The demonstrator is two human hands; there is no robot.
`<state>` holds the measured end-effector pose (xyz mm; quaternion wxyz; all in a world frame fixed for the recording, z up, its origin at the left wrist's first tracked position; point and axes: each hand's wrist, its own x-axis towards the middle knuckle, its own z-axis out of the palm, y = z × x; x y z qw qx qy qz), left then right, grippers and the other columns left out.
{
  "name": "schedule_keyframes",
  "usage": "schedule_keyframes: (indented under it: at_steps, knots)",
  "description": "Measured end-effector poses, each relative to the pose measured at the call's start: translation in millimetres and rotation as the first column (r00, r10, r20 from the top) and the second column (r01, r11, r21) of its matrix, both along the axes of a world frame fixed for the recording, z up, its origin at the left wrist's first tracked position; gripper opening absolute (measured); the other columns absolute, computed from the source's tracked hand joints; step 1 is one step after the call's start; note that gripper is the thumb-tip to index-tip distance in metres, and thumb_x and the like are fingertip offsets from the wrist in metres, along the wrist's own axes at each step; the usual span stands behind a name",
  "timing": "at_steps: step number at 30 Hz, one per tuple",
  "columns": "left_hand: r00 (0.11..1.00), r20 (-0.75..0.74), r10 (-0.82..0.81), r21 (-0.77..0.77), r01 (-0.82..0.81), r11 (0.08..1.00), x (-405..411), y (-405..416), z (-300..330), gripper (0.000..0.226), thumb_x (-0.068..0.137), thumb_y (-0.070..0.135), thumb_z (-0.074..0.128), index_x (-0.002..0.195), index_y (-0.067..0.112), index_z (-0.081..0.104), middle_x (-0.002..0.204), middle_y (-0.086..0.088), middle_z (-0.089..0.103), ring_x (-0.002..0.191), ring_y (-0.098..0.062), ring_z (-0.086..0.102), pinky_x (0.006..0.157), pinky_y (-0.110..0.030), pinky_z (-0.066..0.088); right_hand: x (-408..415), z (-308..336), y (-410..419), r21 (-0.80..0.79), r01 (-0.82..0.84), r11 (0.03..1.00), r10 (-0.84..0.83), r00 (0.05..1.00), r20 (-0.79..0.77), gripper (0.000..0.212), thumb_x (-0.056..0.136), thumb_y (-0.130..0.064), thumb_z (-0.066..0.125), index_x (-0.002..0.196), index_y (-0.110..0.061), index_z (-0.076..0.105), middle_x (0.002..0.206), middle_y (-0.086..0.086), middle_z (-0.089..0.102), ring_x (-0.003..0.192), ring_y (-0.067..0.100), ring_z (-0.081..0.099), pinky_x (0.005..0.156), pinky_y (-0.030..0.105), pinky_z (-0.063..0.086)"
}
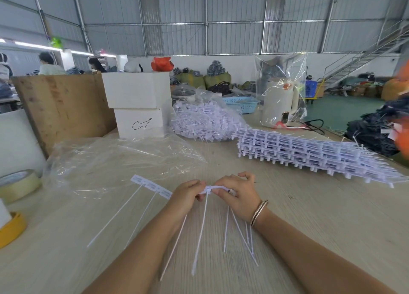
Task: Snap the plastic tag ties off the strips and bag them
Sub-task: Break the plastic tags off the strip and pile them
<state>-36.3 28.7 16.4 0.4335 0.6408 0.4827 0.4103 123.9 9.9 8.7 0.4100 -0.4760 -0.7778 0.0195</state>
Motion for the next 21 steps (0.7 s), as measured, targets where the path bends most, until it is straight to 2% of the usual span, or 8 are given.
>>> schedule_keyframes:
  at_steps: [2, 5, 7, 9, 12, 14, 16, 21]
  knots:
    - [0.999, 0.048, -0.004, -0.024, 0.005, 1.000, 0.4, -0.6, 0.8, 0.033, 0.096, 0.018, 0.046, 0.066, 0.012, 0.056, 0.059, 0.002, 0.049, 0.060, -0.011, 0.043, 0.056, -0.016, 0.032, 0.1, 1.1, -0.1, -0.056, -0.033, 0.998, 0.030, 0.998, -0.052, 0.024, 0.088, -0.034, 0.050, 0.079, -0.021, 0.068, 0.075, -0.007, 0.066, 0.075, 0.003, 0.056, 0.088, 0.031, 0.021]
    - [0.977, 0.210, 0.025, -0.110, -0.002, 0.994, -6.8, 1.7, 4.6, 0.036, 0.097, 0.023, 0.045, 0.067, 0.017, 0.062, 0.056, 0.006, 0.057, 0.058, -0.012, 0.049, 0.064, -0.029, 0.034, 6.8, 6.3, -0.1, -0.137, -0.212, 0.967, 0.129, 0.881, -0.454, 0.016, 0.091, -0.007, 0.058, 0.079, -0.014, 0.066, 0.066, -0.008, 0.060, 0.059, 0.000, 0.054, 0.073, 0.025, 0.042]
    - [0.985, 0.167, 0.041, -0.068, -0.030, 0.997, -13.5, 4.2, 4.8, 0.036, 0.097, 0.023, 0.044, 0.070, 0.013, 0.064, 0.057, 0.007, 0.056, 0.056, -0.009, 0.048, 0.061, -0.029, 0.032, 11.1, 9.4, -0.7, -0.170, -0.254, 0.952, 0.120, 0.822, -0.556, 0.015, 0.090, -0.001, 0.055, 0.081, -0.006, 0.066, 0.066, -0.004, 0.057, 0.057, -0.001, 0.053, 0.064, 0.017, 0.044]
    - [0.995, 0.066, 0.078, 0.023, -0.079, 0.997, -14.2, 4.6, 1.5, 0.034, 0.097, 0.023, 0.045, 0.072, 0.007, 0.061, 0.062, 0.002, 0.052, 0.060, -0.012, 0.046, 0.062, -0.028, 0.030, 11.5, 8.6, 1.2, -0.235, -0.190, 0.953, 0.070, 0.895, -0.440, 0.015, 0.091, -0.008, 0.057, 0.078, -0.011, 0.065, 0.070, -0.005, 0.058, 0.066, 0.001, 0.054, 0.078, 0.022, 0.043]
    - [0.979, -0.117, 0.167, 0.188, -0.144, 0.972, -8.0, 3.3, -7.5, 0.035, 0.096, 0.023, 0.047, 0.062, 0.016, 0.049, 0.059, 0.002, 0.046, 0.063, -0.016, 0.044, 0.065, -0.030, 0.029, 7.8, 0.9, 9.4, -0.254, 0.092, 0.963, -0.126, 0.985, -0.118, 0.023, 0.089, -0.018, 0.058, 0.068, -0.026, 0.054, 0.077, -0.010, 0.051, 0.081, 0.009, 0.050, 0.090, 0.034, 0.025]
    - [0.916, -0.276, 0.292, 0.351, -0.187, 0.918, -5.3, 1.4, -12.1, 0.032, 0.097, 0.023, 0.043, 0.066, 0.021, 0.047, 0.059, 0.006, 0.047, 0.061, -0.010, 0.044, 0.073, -0.029, 0.026, 9.0, -3.3, 14.7, -0.188, 0.286, 0.940, -0.284, 0.958, 0.037, 0.013, 0.088, -0.025, 0.054, 0.075, -0.026, 0.056, 0.087, -0.009, 0.047, 0.093, 0.011, 0.047, 0.088, 0.031, 0.020]
    - [0.863, -0.323, 0.389, 0.469, -0.211, 0.858, -6.0, 0.4, -13.5, 0.023, 0.096, 0.018, 0.038, 0.076, 0.023, 0.048, 0.062, 0.009, 0.049, 0.065, 0.001, 0.040, 0.076, -0.027, 0.020, 12.8, -7.0, 18.5, -0.174, 0.409, 0.895, -0.388, 0.910, 0.145, 0.013, 0.087, -0.035, 0.052, 0.089, -0.028, 0.063, 0.099, -0.010, 0.044, 0.103, 0.011, 0.044, 0.086, 0.029, 0.015]
    - [0.831, -0.398, 0.390, 0.504, -0.157, 0.849, -6.7, 0.1, -11.6, 0.019, 0.088, 0.009, 0.040, 0.091, 0.027, 0.045, 0.090, 0.013, 0.048, 0.075, 0.000, 0.041, 0.080, -0.023, 0.019, 22.0, -9.6, 23.5, -0.251, 0.466, 0.849, -0.425, 0.883, 0.201, 0.029, 0.086, -0.044, 0.055, 0.114, -0.037, 0.058, 0.118, -0.010, 0.047, 0.117, 0.013, 0.042, 0.098, 0.034, 0.019]
